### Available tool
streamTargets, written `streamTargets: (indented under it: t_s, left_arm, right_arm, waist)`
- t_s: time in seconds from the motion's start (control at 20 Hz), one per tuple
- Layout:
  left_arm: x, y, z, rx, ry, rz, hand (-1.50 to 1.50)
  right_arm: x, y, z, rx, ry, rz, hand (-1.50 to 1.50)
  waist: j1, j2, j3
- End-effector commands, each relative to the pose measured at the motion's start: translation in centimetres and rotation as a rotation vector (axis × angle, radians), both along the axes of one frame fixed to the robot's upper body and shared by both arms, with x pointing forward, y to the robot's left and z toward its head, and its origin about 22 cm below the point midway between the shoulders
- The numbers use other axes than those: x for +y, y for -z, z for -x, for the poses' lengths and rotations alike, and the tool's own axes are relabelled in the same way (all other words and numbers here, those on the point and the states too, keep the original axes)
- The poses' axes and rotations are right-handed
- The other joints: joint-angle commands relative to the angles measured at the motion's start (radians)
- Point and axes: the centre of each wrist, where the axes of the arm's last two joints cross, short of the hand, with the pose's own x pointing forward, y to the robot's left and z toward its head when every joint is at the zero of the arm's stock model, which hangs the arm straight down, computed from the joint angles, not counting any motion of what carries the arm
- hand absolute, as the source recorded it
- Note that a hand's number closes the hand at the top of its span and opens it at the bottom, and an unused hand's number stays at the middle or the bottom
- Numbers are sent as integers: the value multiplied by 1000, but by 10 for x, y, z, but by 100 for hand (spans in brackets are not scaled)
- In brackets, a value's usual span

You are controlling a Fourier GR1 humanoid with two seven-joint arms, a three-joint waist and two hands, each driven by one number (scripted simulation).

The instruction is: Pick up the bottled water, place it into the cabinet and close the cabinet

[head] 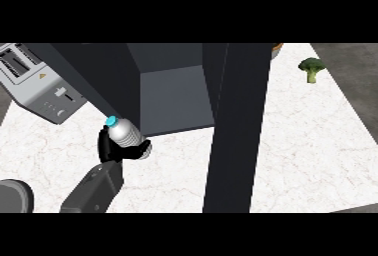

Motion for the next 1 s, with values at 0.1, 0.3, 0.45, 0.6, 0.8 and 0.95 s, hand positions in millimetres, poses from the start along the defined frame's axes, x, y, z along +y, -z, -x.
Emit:
streamTargets:
  t_s: [0.1, 0.3, 0.45, 0.6, 0.8, 0.95]
  left_arm:
    - [-66, -81, -79, -38, 71, 35, -150]
    - [-70, -78, -77, -36, 60, 34, -150]
    - [-66, -79, -78, -52, 56, 10, -150]
    - [-61, -84, -82, -70, 74, -38, -150]
    - [-63, -81, -80, -91, 126, -54, -150]
    - [-60, -86, -83, -147, 192, -133, -150]
  right_arm:
    - [-1, -3, -2, -16, -15, 3, -150]
    - [-3, -2, -2, -11, -35, 1, -150]
    - [-4, -2, -3, -5, -31, 4, -150]
    - [-5, -1, -6, -8, -43, 5, -150]
    - [-4, -1, -7, -11, -55, 5, -150]
    - [-4, 1, -9, 2, -62, 15, -150]
  waist:
    - [-53, 29, -28]
    - [-61, 28, -27]
    - [-64, 29, -28]
    - [-60, 28, -27]
    - [-74, 30, -27]
    - [-71, 26, -25]
